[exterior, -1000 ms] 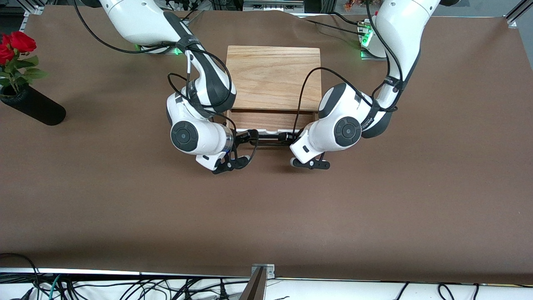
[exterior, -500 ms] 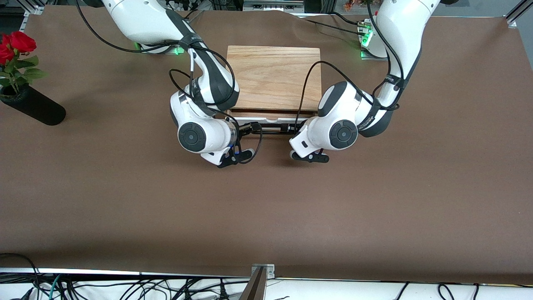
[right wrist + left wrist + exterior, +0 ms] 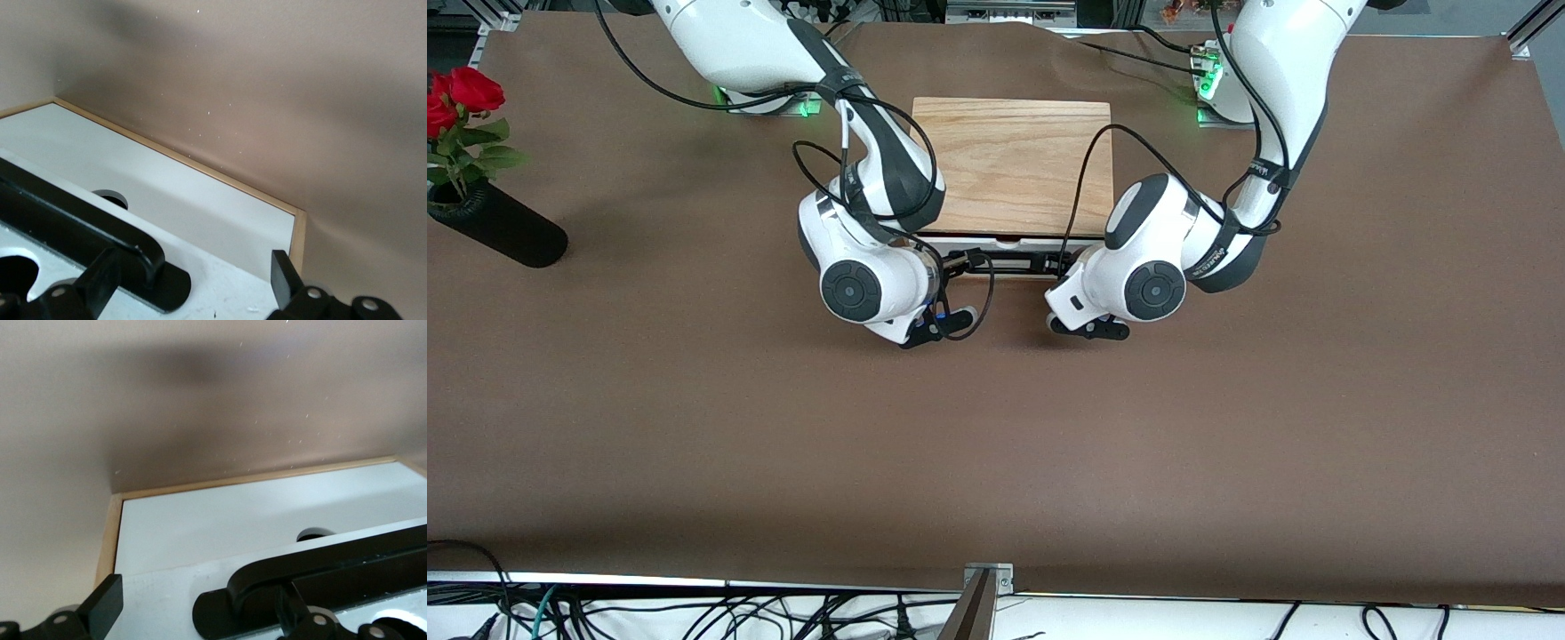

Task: Close drawer with both arms simultaneously
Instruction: 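Push the drawer front into the box with both grippers together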

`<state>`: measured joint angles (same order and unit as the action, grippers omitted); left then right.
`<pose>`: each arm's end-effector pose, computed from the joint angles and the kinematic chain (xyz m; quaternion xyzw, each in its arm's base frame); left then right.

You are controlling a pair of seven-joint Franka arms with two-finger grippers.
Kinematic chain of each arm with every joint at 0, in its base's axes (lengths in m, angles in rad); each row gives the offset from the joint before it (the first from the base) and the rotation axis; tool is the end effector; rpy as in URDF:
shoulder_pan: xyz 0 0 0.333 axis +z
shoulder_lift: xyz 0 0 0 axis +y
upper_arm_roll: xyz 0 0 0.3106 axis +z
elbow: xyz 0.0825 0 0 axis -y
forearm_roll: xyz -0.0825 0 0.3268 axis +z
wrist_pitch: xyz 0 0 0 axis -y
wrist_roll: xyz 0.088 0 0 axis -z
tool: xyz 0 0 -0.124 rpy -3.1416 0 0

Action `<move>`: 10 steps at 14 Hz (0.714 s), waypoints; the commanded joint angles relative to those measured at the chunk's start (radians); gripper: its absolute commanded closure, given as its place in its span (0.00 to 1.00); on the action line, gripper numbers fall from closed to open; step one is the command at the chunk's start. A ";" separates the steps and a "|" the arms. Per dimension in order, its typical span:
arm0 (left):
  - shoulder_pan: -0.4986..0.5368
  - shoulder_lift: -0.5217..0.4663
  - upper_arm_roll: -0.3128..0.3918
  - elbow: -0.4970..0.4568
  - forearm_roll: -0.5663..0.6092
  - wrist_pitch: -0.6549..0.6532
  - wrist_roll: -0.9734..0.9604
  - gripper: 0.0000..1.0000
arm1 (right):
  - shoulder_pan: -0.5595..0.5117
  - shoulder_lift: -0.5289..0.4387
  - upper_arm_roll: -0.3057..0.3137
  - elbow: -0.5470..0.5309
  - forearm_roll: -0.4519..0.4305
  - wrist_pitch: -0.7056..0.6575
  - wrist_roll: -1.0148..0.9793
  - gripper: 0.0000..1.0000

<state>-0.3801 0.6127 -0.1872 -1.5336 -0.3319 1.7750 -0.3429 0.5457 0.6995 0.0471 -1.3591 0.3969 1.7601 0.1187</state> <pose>0.5021 -0.3407 0.2971 0.9611 -0.0393 -0.2509 0.1086 0.5135 0.3875 0.3017 -0.9553 -0.1603 0.2064 0.1382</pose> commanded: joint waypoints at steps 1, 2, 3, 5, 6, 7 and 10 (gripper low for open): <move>0.000 -0.017 0.003 -0.011 -0.016 -0.046 0.009 0.00 | 0.005 0.008 0.000 0.009 0.017 -0.036 0.022 0.00; 0.000 -0.017 0.003 -0.011 -0.015 -0.054 0.009 0.00 | 0.005 0.008 0.000 0.009 0.017 -0.050 0.021 0.00; 0.000 -0.017 0.003 -0.011 -0.015 -0.064 0.009 0.00 | 0.005 0.008 0.000 0.009 0.017 -0.063 0.019 0.00; 0.000 -0.017 0.003 -0.011 -0.015 -0.071 0.009 0.00 | 0.004 0.008 0.000 0.009 0.017 -0.088 0.018 0.00; 0.000 -0.017 0.005 -0.011 -0.015 -0.077 0.009 0.00 | 0.002 0.008 -0.001 0.011 0.019 -0.100 0.018 0.00; 0.001 -0.017 0.005 -0.011 -0.015 -0.078 0.009 0.00 | 0.002 0.006 0.000 0.011 0.019 -0.108 0.018 0.00; 0.003 -0.019 0.003 -0.010 -0.013 -0.098 0.009 0.00 | 0.000 0.006 -0.001 0.011 0.060 -0.123 0.018 0.00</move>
<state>-0.3794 0.6125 -0.1863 -1.5335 -0.3319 1.7329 -0.3429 0.5474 0.7003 0.0450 -1.3606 0.4175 1.6711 0.1236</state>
